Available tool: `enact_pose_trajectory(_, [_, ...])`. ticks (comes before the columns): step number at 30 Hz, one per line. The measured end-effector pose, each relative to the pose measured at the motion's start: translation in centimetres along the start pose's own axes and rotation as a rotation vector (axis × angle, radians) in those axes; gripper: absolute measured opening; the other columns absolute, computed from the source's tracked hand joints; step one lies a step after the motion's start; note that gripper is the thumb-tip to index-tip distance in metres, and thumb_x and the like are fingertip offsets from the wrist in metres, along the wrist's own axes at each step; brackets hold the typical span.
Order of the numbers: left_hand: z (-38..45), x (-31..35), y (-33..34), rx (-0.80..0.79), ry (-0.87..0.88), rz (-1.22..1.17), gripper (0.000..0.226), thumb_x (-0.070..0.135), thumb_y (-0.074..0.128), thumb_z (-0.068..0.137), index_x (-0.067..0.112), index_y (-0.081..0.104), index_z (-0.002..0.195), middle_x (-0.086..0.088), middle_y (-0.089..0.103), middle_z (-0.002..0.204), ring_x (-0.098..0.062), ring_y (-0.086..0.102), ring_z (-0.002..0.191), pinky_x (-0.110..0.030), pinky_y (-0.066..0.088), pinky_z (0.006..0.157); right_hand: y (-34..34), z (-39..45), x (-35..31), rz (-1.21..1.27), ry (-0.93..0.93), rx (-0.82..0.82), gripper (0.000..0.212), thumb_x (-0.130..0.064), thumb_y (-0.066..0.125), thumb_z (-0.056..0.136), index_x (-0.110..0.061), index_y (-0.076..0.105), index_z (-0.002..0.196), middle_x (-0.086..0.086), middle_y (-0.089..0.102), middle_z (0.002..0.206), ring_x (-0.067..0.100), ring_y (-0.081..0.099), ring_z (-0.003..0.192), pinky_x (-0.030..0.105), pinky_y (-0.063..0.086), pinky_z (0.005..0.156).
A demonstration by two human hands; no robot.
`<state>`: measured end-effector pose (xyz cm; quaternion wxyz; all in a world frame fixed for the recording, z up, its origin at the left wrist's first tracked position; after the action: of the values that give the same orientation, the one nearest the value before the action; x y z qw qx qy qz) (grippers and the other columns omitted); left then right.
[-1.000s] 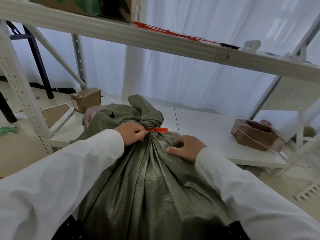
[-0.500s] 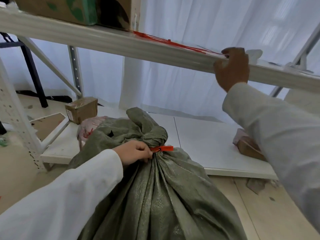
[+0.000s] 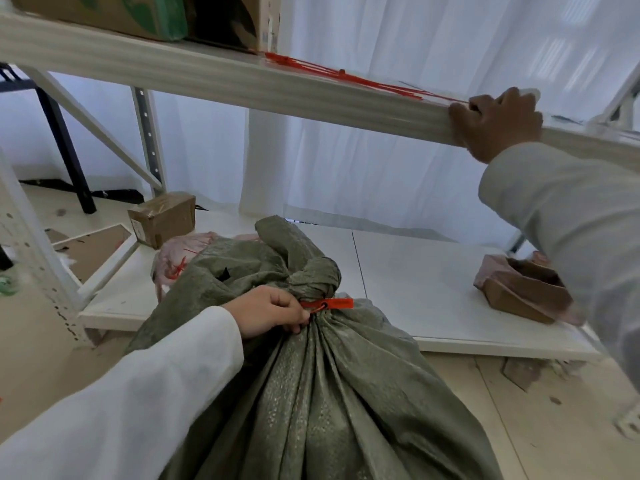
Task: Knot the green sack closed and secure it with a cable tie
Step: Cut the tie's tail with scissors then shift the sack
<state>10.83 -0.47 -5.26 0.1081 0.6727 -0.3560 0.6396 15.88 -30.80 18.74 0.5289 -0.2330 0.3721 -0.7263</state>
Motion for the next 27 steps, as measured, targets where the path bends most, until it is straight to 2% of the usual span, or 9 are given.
enact_pose_trajectory(3, [-0.4, 0.1, 0.2, 0.027, 0.006, 0.012, 0.026, 0.012, 0.063, 0.085, 0.017, 0.065, 0.060, 0.009, 0.065, 0.055, -0.004, 0.057, 0.058, -0.017, 0.046, 0.074, -1.0, -0.9, 0.9, 0.006, -0.076, 0.003, 0.040, -0.030, 0.046, 0.091, -0.013, 0.052, 0.126, 0.023, 0.043, 0.125, 0.042, 0.039, 0.121, 0.052, 0.039, 0.097])
enact_pose_trajectory(6, [-0.9, 0.3, 0.5, 0.066, 0.000, 0.035, 0.026, 0.012, 0.063, 0.085, 0.017, 0.062, 0.059, 0.009, 0.063, 0.055, -0.007, 0.056, 0.062, -0.018, 0.045, 0.074, -2.8, -2.6, 2.2, 0.140, 0.062, 0.102, 0.032, -0.010, 0.044, 0.091, -0.015, 0.054, 0.120, 0.017, 0.043, 0.130, 0.040, 0.049, 0.114, 0.046, 0.041, 0.096])
enact_pose_trajectory(10, [-1.6, 1.0, 0.8, 0.094, -0.024, 0.118, 0.027, 0.018, 0.062, 0.086, 0.019, 0.062, 0.059, 0.005, 0.064, 0.067, -0.009, 0.057, 0.070, -0.019, 0.043, 0.079, -3.1, -8.9, 3.5, 0.786, 0.417, 0.419, 0.029, -0.016, 0.038, 0.091, -0.017, 0.056, 0.113, 0.011, 0.054, 0.124, 0.022, 0.055, 0.106, 0.021, 0.038, 0.085])
enact_pose_trajectory(13, [-2.4, 1.6, 1.1, 0.094, -0.049, 0.141, 0.035, 0.022, 0.063, 0.086, 0.027, 0.067, 0.052, -0.003, 0.069, 0.083, -0.012, 0.061, 0.082, -0.025, 0.043, 0.092, -1.3, -14.0, 3.2, 1.317, 0.651, 0.493, 0.021, -0.018, 0.039, 0.086, -0.026, 0.055, 0.097, 0.007, 0.065, 0.103, 0.022, 0.063, 0.082, 0.030, 0.055, 0.064])
enact_pose_trajectory(15, [-3.0, 2.1, 1.3, 0.095, -0.078, 0.160, 0.030, 0.026, 0.061, 0.087, 0.029, 0.069, 0.058, -0.001, 0.070, 0.089, -0.014, 0.061, 0.090, -0.026, 0.040, 0.094, 0.0, -17.2, 2.4, 1.470, 0.803, 0.340, 0.015, -0.017, 0.042, 0.090, -0.021, 0.055, 0.097, 0.005, 0.062, 0.082, 0.010, 0.054, 0.053, 0.020, 0.042, 0.040])
enact_pose_trajectory(17, [-3.5, 2.6, 1.6, 0.085, -0.127, 0.185, 0.030, 0.032, 0.052, 0.092, 0.027, 0.069, 0.067, 0.008, 0.068, 0.083, -0.011, 0.059, 0.086, -0.024, 0.037, 0.090, 1.0, -20.3, 0.8, 1.540, 0.847, 0.083, 0.014, -0.015, 0.046, 0.090, -0.017, 0.059, 0.095, 0.003, 0.055, 0.070, 0.004, 0.041, 0.038, 0.016, 0.031, 0.035])
enact_pose_trajectory(21, [-4.2, 3.6, 1.7, 0.154, -0.195, -0.034, 0.048, 0.033, 0.028, 0.099, 0.021, 0.064, 0.071, 0.010, 0.067, 0.072, -0.011, 0.056, 0.073, -0.029, 0.038, 0.079, 1.5, -23.3, -1.6, 1.457, 0.774, -0.364, 0.015, -0.012, 0.049, 0.087, -0.016, 0.059, 0.076, 0.002, 0.051, 0.067, 0.008, 0.039, 0.044, 0.016, 0.032, 0.039])
enact_pose_trajectory(24, [-5.1, 4.1, 0.4, 0.314, -0.113, -0.232, 0.048, 0.038, 0.026, 0.099, 0.021, 0.064, 0.075, 0.011, 0.069, 0.062, -0.012, 0.056, 0.069, -0.027, 0.038, 0.068, 1.5, -23.9, -2.2, 1.382, 0.699, -0.535, 0.017, -0.010, 0.048, 0.087, -0.015, 0.057, 0.074, 0.003, 0.051, 0.070, 0.012, 0.036, 0.049, 0.022, 0.031, 0.046])
enact_pose_trajectory(27, [-5.6, 5.1, 0.0, 0.394, 0.023, -0.147, 0.039, 0.048, 0.039, 0.093, 0.025, 0.069, 0.080, 0.012, 0.070, 0.064, -0.011, 0.057, 0.069, -0.027, 0.042, 0.073, 1.5, -24.2, -2.9, 1.353, 0.611, -0.629, 0.017, -0.008, 0.047, 0.088, -0.014, 0.057, 0.076, 0.005, 0.050, 0.073, 0.013, 0.037, 0.050, 0.024, 0.036, 0.048])
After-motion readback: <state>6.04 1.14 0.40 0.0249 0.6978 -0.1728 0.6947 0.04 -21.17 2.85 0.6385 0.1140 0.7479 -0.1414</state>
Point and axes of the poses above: each hand's wrist, its own z-axis towards the middle knuckle, its own y-axis out of the palm, x = y × z, the point moved 4 cm from there along z, towards the middle knuckle
